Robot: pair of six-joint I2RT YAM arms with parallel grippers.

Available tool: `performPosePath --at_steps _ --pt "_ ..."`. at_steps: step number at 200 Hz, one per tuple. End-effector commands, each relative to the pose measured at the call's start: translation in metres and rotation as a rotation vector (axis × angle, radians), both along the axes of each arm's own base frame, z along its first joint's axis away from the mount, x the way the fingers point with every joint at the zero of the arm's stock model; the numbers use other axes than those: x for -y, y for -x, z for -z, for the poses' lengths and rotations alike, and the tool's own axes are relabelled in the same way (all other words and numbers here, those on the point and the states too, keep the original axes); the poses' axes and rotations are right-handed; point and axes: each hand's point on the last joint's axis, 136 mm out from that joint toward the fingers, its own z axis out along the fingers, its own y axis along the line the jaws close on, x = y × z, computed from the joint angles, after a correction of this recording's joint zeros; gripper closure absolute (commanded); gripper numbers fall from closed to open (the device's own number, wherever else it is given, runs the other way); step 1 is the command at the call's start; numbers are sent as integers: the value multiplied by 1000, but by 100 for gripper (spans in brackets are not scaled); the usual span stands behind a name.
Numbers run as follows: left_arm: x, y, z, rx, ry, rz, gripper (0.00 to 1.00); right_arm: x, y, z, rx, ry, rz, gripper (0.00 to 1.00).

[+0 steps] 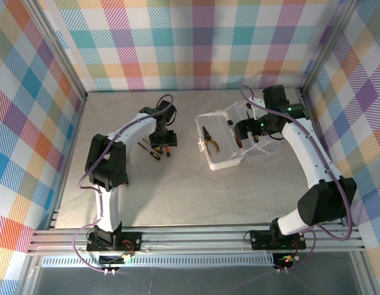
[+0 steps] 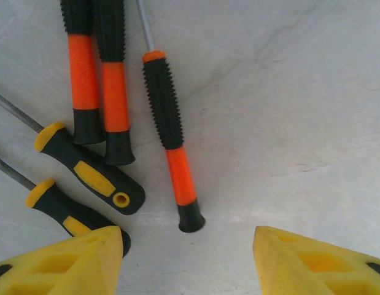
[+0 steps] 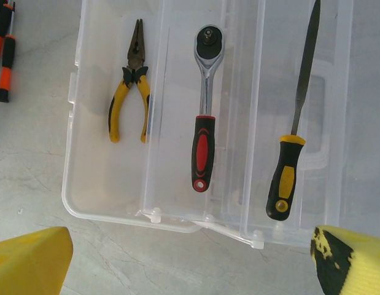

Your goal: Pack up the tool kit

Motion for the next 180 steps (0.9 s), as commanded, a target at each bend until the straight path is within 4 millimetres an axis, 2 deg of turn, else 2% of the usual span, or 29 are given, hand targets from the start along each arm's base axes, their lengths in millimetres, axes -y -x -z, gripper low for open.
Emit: performPosePath --at_steps 1,66,107,148,180 --pt "-9 -2 5 -20 -68 -13 44 -7 -1 -2 3 -33 -13 1" --pt "3 -22 22 -20 -52 -14 52 -10 -1 0 -5 -45 -20 1" --pt "1 -30 32 -26 -87 -19 54 -11 0 4 -12 -48 -22 1" --pt "-2 -34 51 -56 -130 -11 58 -11 -1 5 -14 -47 -22 1" --pt "2 -37 61 -72 -121 -9 64 -11 -1 7 -20 -45 -22 1"
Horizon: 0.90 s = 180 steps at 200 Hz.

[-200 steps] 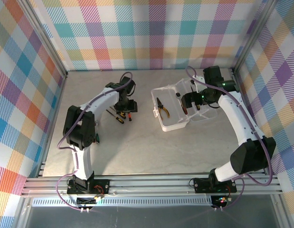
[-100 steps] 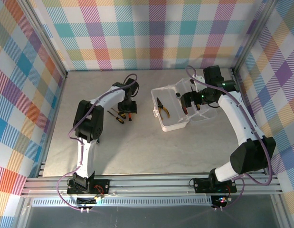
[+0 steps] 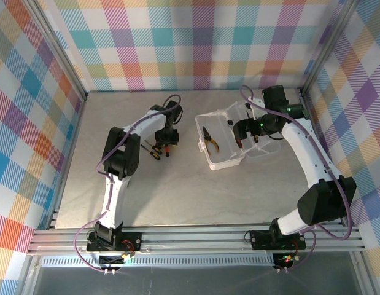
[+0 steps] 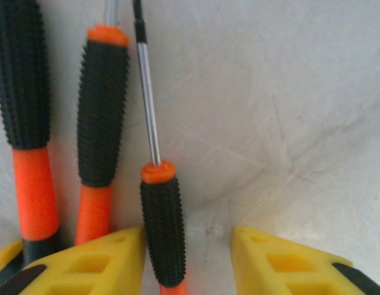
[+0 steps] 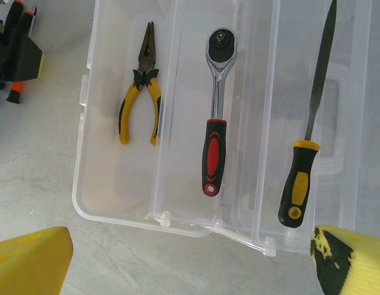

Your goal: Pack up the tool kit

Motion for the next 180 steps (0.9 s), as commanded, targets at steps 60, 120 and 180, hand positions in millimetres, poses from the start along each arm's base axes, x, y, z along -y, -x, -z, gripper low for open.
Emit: performPosePath --at_steps 60,120,180 --pt "7 7 20 -59 8 22 86 -6 -1 7 -22 -18 -12 1" --pt "14 17 5 -49 39 46 100 -7 2 3 -18 -24 -15 1" --pt "35 19 -73 57 204 75 100 -19 14 -12 2 -106 -59 1"
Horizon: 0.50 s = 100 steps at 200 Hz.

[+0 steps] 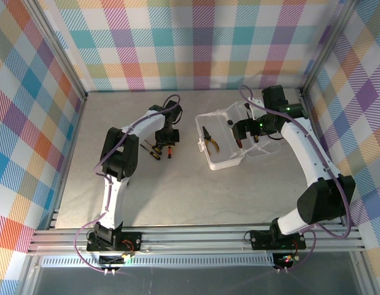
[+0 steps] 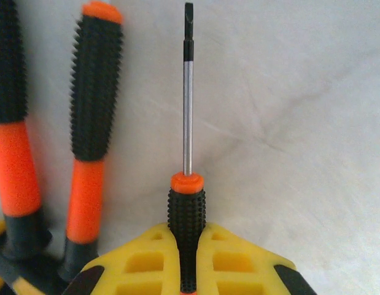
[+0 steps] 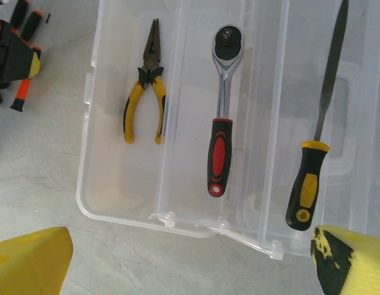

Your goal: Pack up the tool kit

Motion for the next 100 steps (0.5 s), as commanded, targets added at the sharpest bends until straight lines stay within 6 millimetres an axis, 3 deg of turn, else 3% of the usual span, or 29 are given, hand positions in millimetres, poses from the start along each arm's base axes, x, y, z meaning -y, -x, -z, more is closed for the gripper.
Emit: performPosePath --at_steps 1,27,59,100 --pt "21 6 -60 69 139 42 100 -15 13 -14 9 -94 -34 1" --pt "47 7 -107 132 328 47 100 -40 21 -32 14 -268 -66 1" --pt "85 14 -164 202 595 70 100 -84 32 -53 20 -498 -150 0" --pt "117 25 -214 278 814 90 100 -140 35 -52 -1 -547 -235 20"
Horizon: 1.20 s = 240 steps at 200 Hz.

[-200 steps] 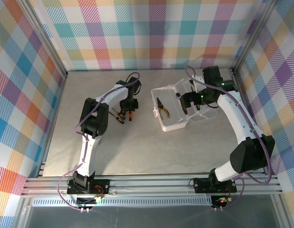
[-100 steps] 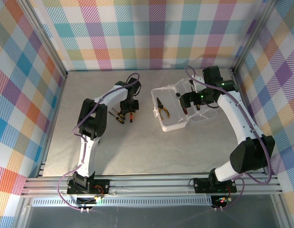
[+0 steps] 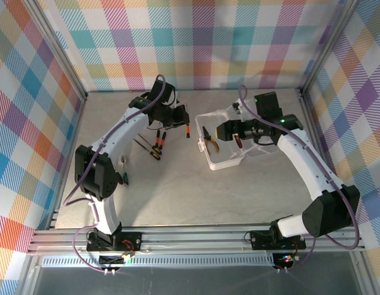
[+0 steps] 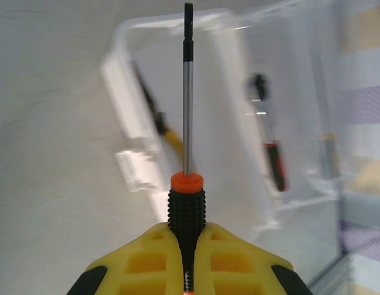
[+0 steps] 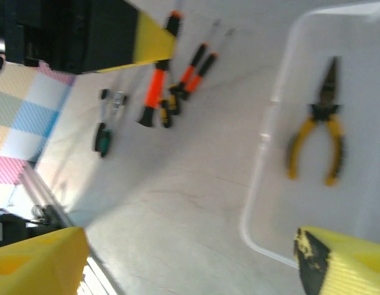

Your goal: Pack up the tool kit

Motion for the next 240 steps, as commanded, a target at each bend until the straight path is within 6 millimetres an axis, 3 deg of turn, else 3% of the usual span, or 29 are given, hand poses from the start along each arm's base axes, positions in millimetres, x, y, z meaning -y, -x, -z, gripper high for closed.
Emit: performPosePath --at_steps 1,29,97,128,152,198,228,234,240 --pt "30 13 -31 15 184 44 100 -36 -2 -14 8 -99 -52 21" --pt "39 21 -45 37 231 53 100 -54 -13 -15 -2 -153 -38 34" --pt "48 33 -57 54 263 81 100 -62 -30 1 -19 -99 -2 39" --pt "53 34 -57 57 289 97 100 -67 -32 1 -27 -115 -16 47" --pt "58 36 -59 60 318 110 100 -70 -34 2 -36 -127 -23 59" --pt "58 38 -61 68 324 118 100 -72 -32 -2 -27 -141 -34 99" --pt "56 39 -61 75 314 117 100 -67 -29 -6 -5 -123 -34 100" --pt "55 40 -61 78 305 115 94 -64 -29 -6 0 -113 -32 100" --pt "53 40 -61 83 291 114 79 -61 -28 -7 5 -105 -29 100"
